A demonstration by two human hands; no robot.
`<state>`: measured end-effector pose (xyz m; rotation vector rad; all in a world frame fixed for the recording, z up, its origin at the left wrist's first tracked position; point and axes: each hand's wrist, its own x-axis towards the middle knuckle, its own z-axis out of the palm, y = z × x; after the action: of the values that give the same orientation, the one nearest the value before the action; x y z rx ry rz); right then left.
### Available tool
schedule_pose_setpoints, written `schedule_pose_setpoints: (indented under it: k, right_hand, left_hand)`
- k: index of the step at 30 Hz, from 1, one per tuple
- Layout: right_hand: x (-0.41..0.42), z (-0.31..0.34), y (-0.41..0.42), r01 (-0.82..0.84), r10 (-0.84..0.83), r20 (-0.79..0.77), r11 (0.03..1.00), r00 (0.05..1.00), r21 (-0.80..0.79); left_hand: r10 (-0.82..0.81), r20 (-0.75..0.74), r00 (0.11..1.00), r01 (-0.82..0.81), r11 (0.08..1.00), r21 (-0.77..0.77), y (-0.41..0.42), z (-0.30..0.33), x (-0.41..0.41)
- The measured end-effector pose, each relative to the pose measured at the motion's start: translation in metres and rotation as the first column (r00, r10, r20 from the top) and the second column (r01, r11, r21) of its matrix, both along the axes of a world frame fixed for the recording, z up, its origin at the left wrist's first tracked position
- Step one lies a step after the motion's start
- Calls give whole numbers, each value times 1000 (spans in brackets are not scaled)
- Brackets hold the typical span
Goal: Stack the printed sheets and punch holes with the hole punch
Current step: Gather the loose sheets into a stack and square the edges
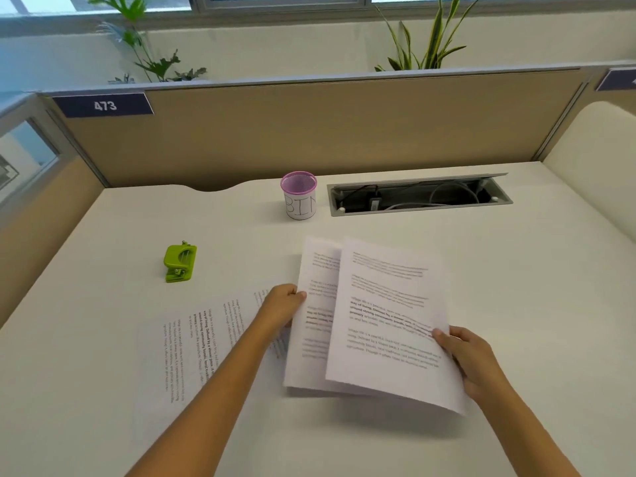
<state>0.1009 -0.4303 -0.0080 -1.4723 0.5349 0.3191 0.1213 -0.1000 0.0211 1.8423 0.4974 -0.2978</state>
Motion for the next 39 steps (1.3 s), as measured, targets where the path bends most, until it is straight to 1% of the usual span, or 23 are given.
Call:
schedule_pose_setpoints:
  k: [1,4,8,11,14,16,18,20,22,23,24,25,27,29,30,31,32,33,34,35,36,37,39]
  right_hand:
    - [0,-1,10,-16,17,17,999,1000,-33]
    - [-2,-5,36,-56,70,71,982,995,-182]
    - [-2,-9,51,-104,185,146,894,972,-435]
    - [-2,-8,56,-116,266,208,833,941,-541]
    - [-1,-7,59,-99,304,253,796,918,-597]
    - [0,-6,56,-89,286,279,827,917,-556]
    - [2,-3,52,-106,246,280,894,928,-435]
    - [5,2,48,-152,226,260,949,939,-276]
    - [11,6,44,-203,223,202,972,954,-116]
    - [13,7,42,-218,224,166,975,960,-50]
    - [15,8,41,-232,233,142,972,962,-22]
    - [16,8,41,-243,246,133,969,960,-39]
    - [16,6,41,-234,253,142,963,957,-134]
    - [16,4,41,-202,250,170,946,953,-254]
    - [16,4,41,-188,257,184,928,949,-323]
    - [16,4,40,-175,268,194,902,944,-394]
    - [16,4,39,-162,280,200,873,939,-460]
    - [15,4,38,-149,289,204,845,935,-513]
    - [15,4,37,-137,296,207,820,932,-556]
    - [15,3,36,-127,302,208,796,930,-591]
    - [15,2,34,-118,306,206,775,930,-621]
    - [15,1,34,-113,310,201,756,929,-644]
    - [16,0,33,-112,316,192,735,929,-669]
  left_hand:
    - [28,-16,999,-29,999,-40,-2,-4,-8]
    - [92,-40,995,-95,993,-67,-7,-17,-24]
    - [142,-4,990,-142,986,-86,-9,-22,-33]
    - [129,42,991,-126,991,-49,-11,-22,-35]
    - [111,117,987,-113,994,6,-16,-23,-38]
    - [111,196,974,-118,993,28,-19,-20,-41]
    - [100,252,963,-102,995,-8,-18,-16,-43]
    - [58,247,967,-33,994,-103,-14,-11,-45]
    - [-7,223,975,51,980,-191,-8,-8,-46]
    - [-31,212,977,76,975,-209,-7,-8,-46]
    - [-43,204,978,86,975,-204,-5,-9,-46]
    - [-46,198,979,80,982,-171,-4,-10,-45]
    - [-24,213,977,34,999,-43,1,-12,-40]
    - [-3,259,966,-40,986,161,16,-14,-33]
    - [-11,272,962,-74,950,302,27,-15,-29]
    - [-37,255,966,-88,882,463,40,-16,-25]
    - [-68,204,977,-74,785,615,54,-16,-21]
    - [-89,120,989,-28,680,732,69,-16,-18]
    - [-95,17,995,42,588,808,83,-14,-16]
    - [-90,-83,993,117,516,849,96,-12,-13]
    - [-83,-162,983,182,468,865,107,-10,-11]
    - [-86,-218,972,234,441,866,116,-8,-9]
    - [-132,-278,951,308,407,860,127,-5,-5]
